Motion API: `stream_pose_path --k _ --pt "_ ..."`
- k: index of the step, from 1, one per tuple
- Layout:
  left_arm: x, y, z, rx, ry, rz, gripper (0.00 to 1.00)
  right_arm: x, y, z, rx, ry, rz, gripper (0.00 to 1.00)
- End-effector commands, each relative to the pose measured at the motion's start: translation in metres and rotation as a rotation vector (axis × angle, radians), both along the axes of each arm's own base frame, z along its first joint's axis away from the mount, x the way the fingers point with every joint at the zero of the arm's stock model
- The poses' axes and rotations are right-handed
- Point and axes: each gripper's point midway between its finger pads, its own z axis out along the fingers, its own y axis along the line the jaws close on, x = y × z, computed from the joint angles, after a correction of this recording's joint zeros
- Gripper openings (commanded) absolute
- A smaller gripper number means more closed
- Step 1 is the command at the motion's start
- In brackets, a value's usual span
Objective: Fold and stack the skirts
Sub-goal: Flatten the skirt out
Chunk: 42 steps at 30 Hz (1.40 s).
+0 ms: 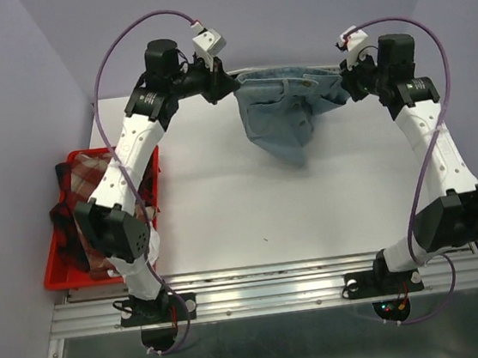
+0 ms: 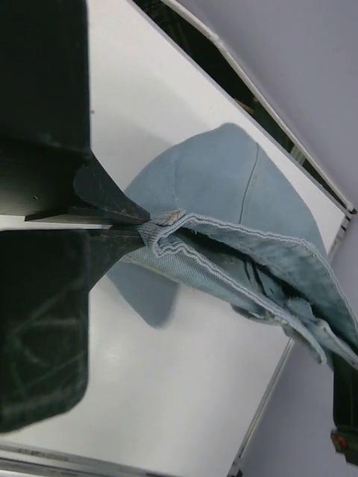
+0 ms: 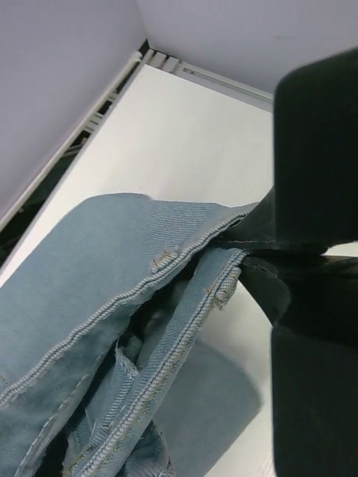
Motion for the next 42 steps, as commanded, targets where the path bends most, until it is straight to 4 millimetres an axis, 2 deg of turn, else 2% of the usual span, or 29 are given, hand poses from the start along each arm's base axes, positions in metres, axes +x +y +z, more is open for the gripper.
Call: stream_pose_path --k 1,2,3,4,6,7,8,10,12,16,18,19,23,24,26,27,28,29,30,31,32,33,34,35,36,37,38,40,42 --pt "-0.036 0.056 0.084 -0.043 -0.267 0.092 0.0 -0.024 -0.072 0.038 -0.161 -0.085 -0.23 0.02" --pt "-0.044 0.058 0.087 -0.05 -0.278 0.091 0.0 -0.03 -0.073 0.039 -0.175 -0.088 -0.227 0.02" --pt "-0.05 0.06 0.076 -0.048 -0.26 0.091 0.0 -0.043 -0.073 0.054 -0.179 -0.125 -0.228 0.03" --pt "-0.069 0.065 0.095 -0.076 -0.307 0.095 0.0 -0.051 -0.074 0.058 -0.188 -0.134 -0.229 0.04" --pt "-0.084 0.068 0.086 -0.078 -0.298 0.093 0.0 -0.066 -0.074 0.065 -0.209 -0.153 -0.22 0.06" --pt "-0.103 0.074 0.101 -0.098 -0.347 0.092 0.0 -0.082 -0.074 0.079 -0.217 -0.19 -0.219 0.07" --pt "-0.108 0.076 0.092 -0.096 -0.329 0.097 0.0 -0.089 -0.073 0.083 -0.231 -0.2 -0.212 0.1" --pt "-0.129 0.085 0.104 -0.116 -0.372 0.118 0.0 -0.11 -0.071 0.095 -0.241 -0.221 -0.197 0.12" --pt "-0.139 0.088 0.098 -0.126 -0.351 0.13 0.0 -0.121 -0.07 0.106 -0.253 -0.242 -0.187 0.12" --pt "-0.154 0.09 0.092 -0.153 -0.308 0.126 0.0 -0.138 -0.063 0.108 -0.249 -0.212 -0.145 0.16" --pt "-0.15 0.088 0.077 -0.151 -0.258 0.132 0.0 -0.135 -0.058 0.089 -0.235 -0.142 -0.11 0.17" --pt "-0.141 0.086 0.066 -0.143 -0.221 0.14 0.0 -0.132 -0.056 0.08 -0.23 -0.117 -0.096 0.17" --pt "-0.101 0.079 0.02 -0.107 -0.087 0.192 0.0 -0.102 -0.048 0.007 -0.175 0.046 -0.058 0.14" --pt "-0.093 0.077 0.011 -0.101 -0.062 0.196 0.0 -0.087 -0.048 -0.015 -0.163 0.1 -0.059 0.13" --pt "-0.065 0.068 -0.015 -0.088 -0.002 0.207 0.0 -0.065 -0.045 -0.034 -0.121 0.131 -0.066 0.09" --pt "-0.053 0.066 -0.024 -0.079 0.014 0.213 0.0 -0.044 -0.044 -0.057 -0.103 0.175 -0.065 0.08" --pt "-0.029 0.062 -0.05 -0.056 0.064 0.243 0.0 -0.032 -0.041 -0.065 -0.076 0.192 -0.058 0.08" --pt "-0.014 0.059 -0.044 -0.059 0.052 0.252 0.0 -0.021 -0.038 -0.074 -0.046 0.214 -0.064 0.09" --pt "0.001 0.057 -0.049 -0.049 0.057 0.265 0.04 -0.003 -0.036 -0.065 -0.027 0.187 -0.067 0.15" --pt "0.028 0.052 -0.085 -0.013 0.121 0.284 0.13 0.01 -0.032 -0.07 -0.014 0.199 -0.064 0.33" --pt "0.053 0.054 -0.06 -0.021 0.063 0.327 0.24 0.029 -0.032 -0.1 0.01 0.271 -0.084 0.63" --pt "0.073 0.054 -0.062 -0.01 0.064 0.356 0.32 0.041 -0.033 -0.104 0.019 0.284 -0.1 0.71" --pt "0.096 0.053 -0.107 0.047 0.16 0.384 0.44 0.06 -0.036 -0.084 0.022 0.244 -0.117 0.79" --pt "0.118 0.055 -0.069 0.025 0.081 0.425 0.54 0.075 -0.04 -0.107 0.022 0.293 -0.149 0.99" --pt "0.128 0.058 -0.075 0.056 0.064 0.448 0.7 0.083 -0.042 -0.107 0.018 0.295 -0.164 1.0" --pt "0.135 0.062 -0.077 0.073 0.045 0.47 0.98 0.086 -0.044 -0.106 0.014 0.303 -0.177 1.0" --pt "0.144 0.072 -0.074 0.088 0.01 0.533 0.99 0.093 -0.045 -0.096 0.017 0.278 -0.182 1.0" --pt "0.146 0.083 -0.072 0.124 -0.015 0.57 0.99 0.091 -0.042 -0.104 0.025 0.3 -0.172 1.0" --pt "0.136 0.089 -0.084 0.161 0.029 0.558 0.99 0.08 -0.038 -0.113 0.037 0.328 -0.149 0.99"
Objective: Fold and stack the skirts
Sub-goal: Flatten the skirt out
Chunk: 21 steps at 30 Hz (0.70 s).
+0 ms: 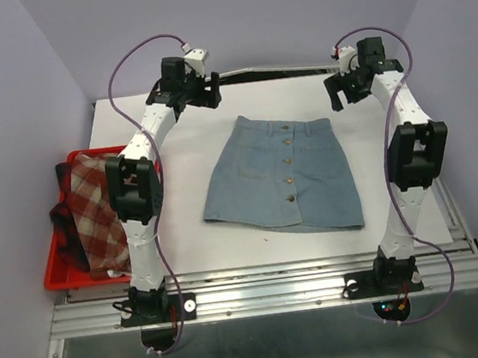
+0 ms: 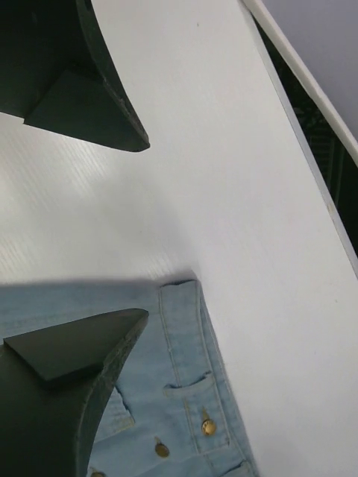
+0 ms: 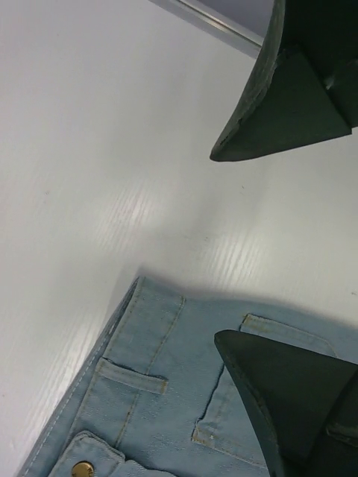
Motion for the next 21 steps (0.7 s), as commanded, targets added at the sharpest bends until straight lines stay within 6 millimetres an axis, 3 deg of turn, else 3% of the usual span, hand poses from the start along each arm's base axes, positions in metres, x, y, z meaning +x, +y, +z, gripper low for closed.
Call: stream_pose_path --k 1,2,4,5,7,12,15,19,21 --pt "-0.015 0.023 0.087 0.06 -0.167 0.03 0.99 -0.01 0.002 0.04 0.015 -0.071 -0.012 0.97" --pt "-0.025 0.019 0.082 0.052 -0.148 -0.004 0.99 -0.021 0.007 0.022 0.032 -0.027 0.008 0.89" --pt "-0.057 0.012 0.062 0.04 -0.086 -0.096 0.95 -0.031 0.015 0.014 0.068 -0.007 0.038 0.74" --pt "-0.074 0.011 0.033 0.046 -0.015 -0.121 0.89 -0.039 0.024 0.001 0.081 0.03 0.061 0.7" --pt "-0.103 0.002 0.022 0.019 0.045 -0.187 0.82 -0.05 0.038 -0.01 0.124 0.076 0.099 0.62" --pt "-0.178 -0.012 -0.051 0.053 0.279 -0.295 0.59 -0.072 0.063 -0.045 0.147 0.179 0.165 0.56" --pt "-0.214 -0.02 -0.081 0.104 0.358 -0.342 0.54 -0.084 0.068 -0.07 0.146 0.247 0.186 0.52" --pt "-0.24 -0.023 -0.122 0.175 0.491 -0.353 0.49 -0.111 0.06 -0.107 0.108 0.357 0.19 0.44" --pt "-0.235 -0.021 -0.131 0.195 0.51 -0.328 0.45 -0.124 0.057 -0.116 0.09 0.387 0.198 0.39"
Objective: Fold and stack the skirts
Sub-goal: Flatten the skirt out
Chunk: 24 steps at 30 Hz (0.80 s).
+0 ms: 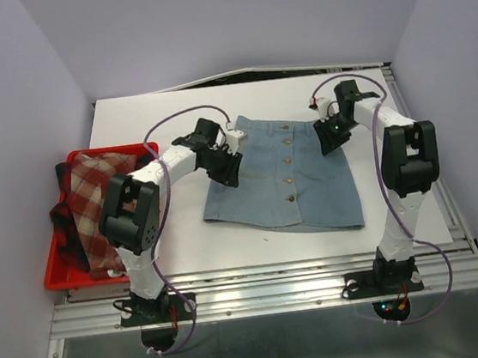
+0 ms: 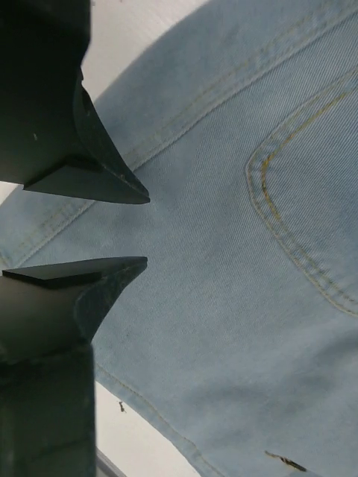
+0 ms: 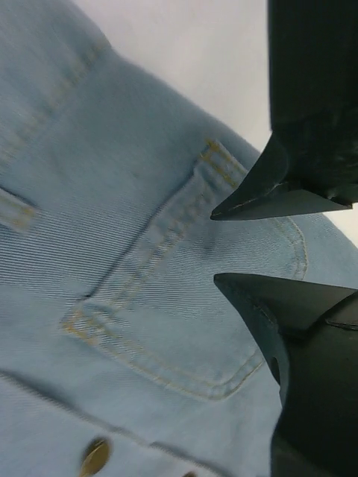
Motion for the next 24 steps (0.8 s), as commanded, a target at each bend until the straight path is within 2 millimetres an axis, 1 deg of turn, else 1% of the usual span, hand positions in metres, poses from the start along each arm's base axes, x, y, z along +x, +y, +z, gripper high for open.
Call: stream_pose_path --k 1,2,3,4,5,6,7,8,9,10,11,12,13,14,15,16,17,18,19,20,21,22,23,24 --pt "0.003 0.008 -0.019 0.069 0.037 0.019 0.44 -0.033 -0.01 -0.031 -0.04 0.099 0.028 0.38" --pt "0.016 0.011 -0.018 0.097 0.01 0.037 0.43 -0.05 -0.013 -0.043 -0.056 0.141 0.031 0.35" --pt "0.023 0.013 -0.021 0.11 0.008 0.051 0.4 -0.058 -0.015 -0.046 -0.065 0.155 0.042 0.33" --pt "0.032 0.015 -0.023 0.12 0.004 0.066 0.39 -0.068 -0.012 -0.046 -0.071 0.171 0.058 0.33" --pt "0.041 0.024 -0.04 0.169 0.027 0.094 0.38 -0.078 -0.014 -0.05 -0.078 0.192 0.068 0.32" --pt "0.061 0.022 -0.032 0.169 -0.007 0.114 0.35 -0.098 -0.012 -0.059 -0.088 0.241 0.101 0.29" --pt "0.066 0.028 -0.051 0.208 0.029 0.125 0.34 -0.111 -0.013 -0.059 -0.092 0.27 0.109 0.29" --pt "0.079 0.031 -0.053 0.215 0.022 0.142 0.33 -0.122 -0.007 -0.061 -0.102 0.288 0.139 0.27" --pt "0.101 0.026 -0.042 0.2 -0.022 0.16 0.31 -0.131 -0.005 -0.063 -0.106 0.303 0.155 0.27" --pt "0.105 0.029 -0.063 0.229 0.017 0.158 0.3 -0.149 -0.003 -0.067 -0.106 0.345 0.169 0.27" --pt "0.117 0.027 -0.062 0.24 0.001 0.161 0.3 -0.154 0.002 -0.062 -0.097 0.343 0.184 0.27" --pt "0.147 0.019 -0.043 0.219 -0.075 0.164 0.3 -0.17 0.012 -0.059 -0.093 0.38 0.222 0.27" --pt "0.158 0.016 -0.041 0.223 -0.095 0.166 0.29 -0.175 0.019 -0.056 -0.085 0.391 0.242 0.27" --pt "0.184 0.012 -0.034 0.227 -0.142 0.177 0.3 -0.186 0.035 -0.049 -0.055 0.397 0.296 0.27" --pt "0.19 0.013 -0.049 0.248 -0.122 0.17 0.31 -0.2 0.049 -0.038 0.0 0.435 0.335 0.29" --pt "0.202 0.008 -0.026 0.226 -0.176 0.17 0.33 -0.21 0.052 -0.033 -0.007 0.453 0.367 0.29" --pt "0.211 0.005 -0.028 0.22 -0.193 0.167 0.36 -0.213 0.063 -0.021 0.033 0.449 0.404 0.32" --pt "0.22 0.002 -0.012 0.191 -0.233 0.161 0.45 -0.217 0.078 -0.002 0.137 0.437 0.433 0.32" --pt "0.221 0.001 -0.006 0.175 -0.248 0.143 0.5 -0.224 0.085 0.013 0.187 0.462 0.43 0.34" --pt "0.227 -0.005 0.03 0.113 -0.323 0.141 0.55 -0.219 0.092 0.025 0.22 0.44 0.427 0.36" --pt "0.212 -0.002 0.018 0.116 -0.29 0.13 0.62 -0.204 0.1 0.044 0.249 0.376 0.418 0.36" --pt "0.21 -0.002 0.03 0.091 -0.32 0.123 0.64 -0.189 0.099 0.053 0.265 0.333 0.38 0.36" --pt "0.21 -0.007 0.081 0.024 -0.436 0.113 0.66 -0.175 0.097 0.059 0.263 0.289 0.351 0.38" --pt "0.195 -0.004 0.072 0.028 -0.414 0.096 0.7 -0.155 0.096 0.069 0.256 0.227 0.31 0.38"
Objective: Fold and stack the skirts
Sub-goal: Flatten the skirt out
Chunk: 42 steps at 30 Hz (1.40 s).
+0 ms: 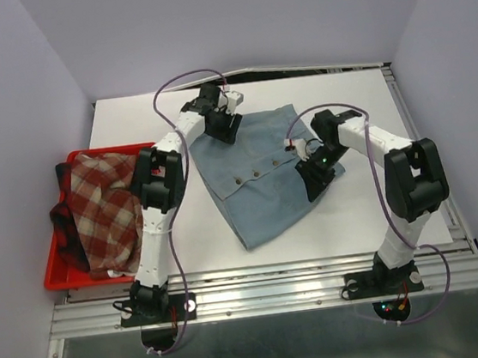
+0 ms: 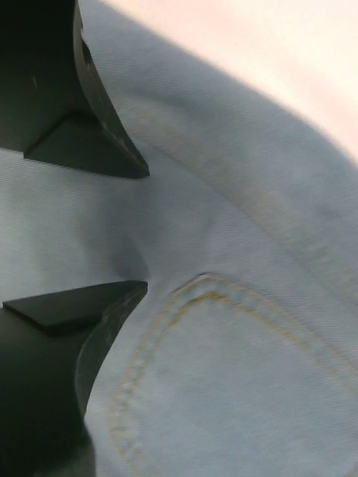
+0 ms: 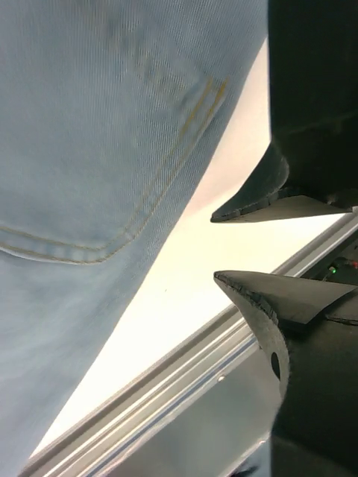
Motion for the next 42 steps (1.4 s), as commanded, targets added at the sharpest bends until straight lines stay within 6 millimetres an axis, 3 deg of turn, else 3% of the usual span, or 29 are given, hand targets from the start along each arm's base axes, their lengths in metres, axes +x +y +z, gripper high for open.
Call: stream_pose_path --k 1,2,4,7,8,9,11,12,14,15,17,18,20,25,26,31,34,36,37,38,39,40,42 --pt "-0.012 0.001 0.118 -0.108 -0.244 -0.075 0.71 0.068 0.007 0.066 0.123 -0.224 -0.147 0.38" --pt "-0.023 0.0 0.144 -0.136 -0.28 -0.099 0.72 0.084 -0.002 0.062 0.073 -0.267 -0.178 0.38" --pt "-0.04 0.003 0.15 -0.146 -0.259 -0.109 0.73 0.114 -0.01 0.05 0.026 -0.323 -0.192 0.37" --pt "-0.066 0.0 0.134 -0.15 -0.169 -0.148 0.71 0.137 -0.028 0.03 -0.064 -0.344 -0.205 0.34" --pt "-0.078 -0.002 0.135 -0.161 -0.15 -0.166 0.71 0.139 -0.034 0.015 -0.108 -0.329 -0.202 0.33" --pt "-0.093 -0.004 0.119 -0.156 -0.105 -0.185 0.7 0.143 -0.042 0.009 -0.133 -0.336 -0.2 0.33" --pt "-0.113 -0.009 0.117 -0.17 -0.085 -0.222 0.7 0.146 -0.059 -0.009 -0.21 -0.339 -0.203 0.31" --pt "-0.131 -0.014 0.101 -0.156 -0.047 -0.254 0.69 0.149 -0.068 -0.013 -0.228 -0.351 -0.202 0.31" --pt "-0.15 -0.021 0.095 -0.152 -0.036 -0.292 0.68 0.136 -0.081 -0.029 -0.279 -0.323 -0.19 0.31" --pt "-0.171 -0.026 0.077 -0.133 0.005 -0.329 0.67 0.131 -0.084 -0.032 -0.291 -0.323 -0.175 0.3" --pt "-0.186 -0.029 0.067 -0.107 0.011 -0.356 0.66 0.119 -0.088 -0.041 -0.307 -0.308 -0.161 0.29" --pt "-0.198 -0.027 0.053 -0.091 0.045 -0.364 0.65 0.1 -0.092 -0.051 -0.319 -0.265 -0.139 0.29" --pt "-0.213 -0.032 0.042 -0.089 0.072 -0.394 0.64 0.077 -0.089 -0.054 -0.305 -0.217 -0.107 0.28" --pt "-0.254 -0.024 0.0 -0.019 0.173 -0.451 0.59 -0.006 -0.064 -0.052 -0.268 -0.097 0.054 0.29" --pt "-0.261 -0.024 -0.007 0.0 0.184 -0.475 0.58 -0.014 -0.052 -0.044 -0.242 -0.113 0.091 0.29" --pt "-0.294 -0.009 -0.029 0.067 0.273 -0.555 0.53 -0.058 -0.038 -0.023 -0.151 0.026 0.176 0.29" --pt "-0.317 0.0 -0.027 0.062 0.327 -0.626 0.52 -0.061 -0.03 -0.001 -0.093 0.03 0.198 0.31" --pt "-0.326 0.004 -0.013 0.054 0.325 -0.656 0.52 -0.048 -0.02 0.019 -0.041 -0.035 0.189 0.34" --pt "-0.323 0.004 -0.004 0.048 0.302 -0.669 0.56 -0.042 -0.016 0.031 -0.028 -0.075 0.176 0.35" --pt "-0.32 0.004 0.012 0.024 0.271 -0.687 0.57 -0.023 -0.01 0.047 0.001 -0.148 0.155 0.37" --pt "-0.314 0.003 0.023 0.008 0.242 -0.696 0.6 -0.02 -0.011 0.049 0.008 -0.153 0.132 0.38" --pt "-0.299 -0.004 0.046 -0.016 0.189 -0.702 0.64 0.007 -0.005 0.069 0.038 -0.237 0.091 0.38" --pt "-0.269 -0.006 0.074 -0.067 0.114 -0.672 0.68 0.043 -0.01 0.086 0.061 -0.315 0.004 0.43"
